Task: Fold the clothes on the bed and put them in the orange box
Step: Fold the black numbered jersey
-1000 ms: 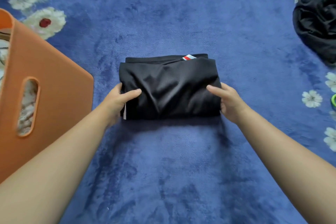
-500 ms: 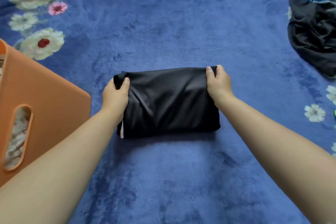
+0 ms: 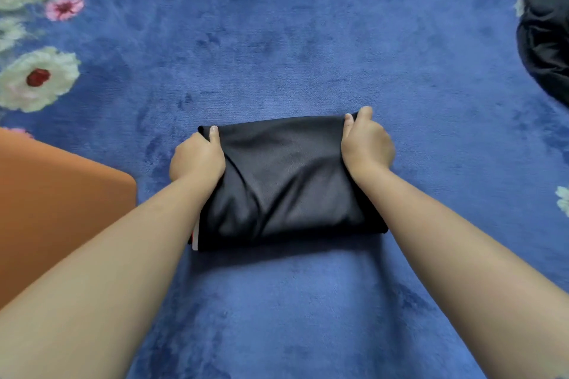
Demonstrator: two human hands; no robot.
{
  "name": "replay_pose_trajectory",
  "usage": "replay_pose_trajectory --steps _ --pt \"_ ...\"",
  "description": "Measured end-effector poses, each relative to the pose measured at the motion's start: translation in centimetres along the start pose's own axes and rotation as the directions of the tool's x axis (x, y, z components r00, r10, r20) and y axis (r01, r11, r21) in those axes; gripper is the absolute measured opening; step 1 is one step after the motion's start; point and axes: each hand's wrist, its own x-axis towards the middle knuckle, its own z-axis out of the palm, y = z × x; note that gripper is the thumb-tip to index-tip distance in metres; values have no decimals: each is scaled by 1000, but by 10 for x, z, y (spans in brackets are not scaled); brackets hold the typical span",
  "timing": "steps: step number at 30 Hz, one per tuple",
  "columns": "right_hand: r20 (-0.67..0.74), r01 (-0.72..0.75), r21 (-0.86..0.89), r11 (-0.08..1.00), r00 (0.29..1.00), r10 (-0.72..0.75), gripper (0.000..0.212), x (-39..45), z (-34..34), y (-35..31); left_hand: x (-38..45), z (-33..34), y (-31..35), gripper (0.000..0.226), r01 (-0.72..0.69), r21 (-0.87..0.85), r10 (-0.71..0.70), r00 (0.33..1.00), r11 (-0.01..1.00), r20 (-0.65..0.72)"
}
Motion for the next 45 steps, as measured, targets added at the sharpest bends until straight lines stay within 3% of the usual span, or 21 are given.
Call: replay_pose_trajectory --steps 2,5,7,9,11,16,19,24,27,29,31,34,36,40,45 --pt "-10 -32 34 999 999 33 39 -2 0 -1 -4 -1 -2 55 35 -55 -36 999 998 -21" --pt "20 -106 281 954 994 105 44 -9 -5 6 -16 -11 -9 55 120 -274 -117 993 954 26" --pt "26 -105 391 914 994 103 51 -22 -15 14 -34 -20 -16 59 104 -383 -97 995 918 39" --pt "39 -107 377 920 994 100 53 -43 -20 26 -62 -19 -24 63 67 -351 -78 997 934 -18" --pt "87 -156 330 931 987 135 45 -68 -22 36 -94 -12 -27 52 87 -285 -116 989 954 -86" --pt "109 -162 181 970 984 144 31 -91 -16 40 -104 1 -22 42 88 -203 -114 986 975 -119" --pt "84 -123 163 979 990 110 30 -79 -16 42 -84 -2 -32 46 99 -208 -119 989 973 -85" --pt "138 -182 64 981 975 172 39 -71 -7 44 -82 5 -38 45 204 -182 -213 976 962 -33" --pt "143 -210 153 966 972 188 44 -66 -11 47 -77 2 -45 48 181 -167 -184 983 969 -7" --pt "182 -238 249 939 964 196 45 -59 -15 52 -68 -7 -47 58 184 -192 -165 980 964 113" --pt "282 -296 379 877 939 196 45 -51 -19 57 -58 -17 -44 60 240 -338 -154 953 910 260" --pt "541 -502 621 602 830 134 40 -44 -25 58 -50 -29 -34 43 437 -638 -76 857 634 510" --pt "653 -593 649 477 756 52 27 -46 -26 57 -51 -30 -27 42 527 -681 -27 800 509 599" --pt "624 -540 681 494 782 -5 8 -51 -41 51 -65 -38 -21 25 624 -704 15 745 339 667" --pt "523 -415 744 523 850 -70 8 -63 -89 50 -90 -60 -14 33 551 -804 131 800 226 585"
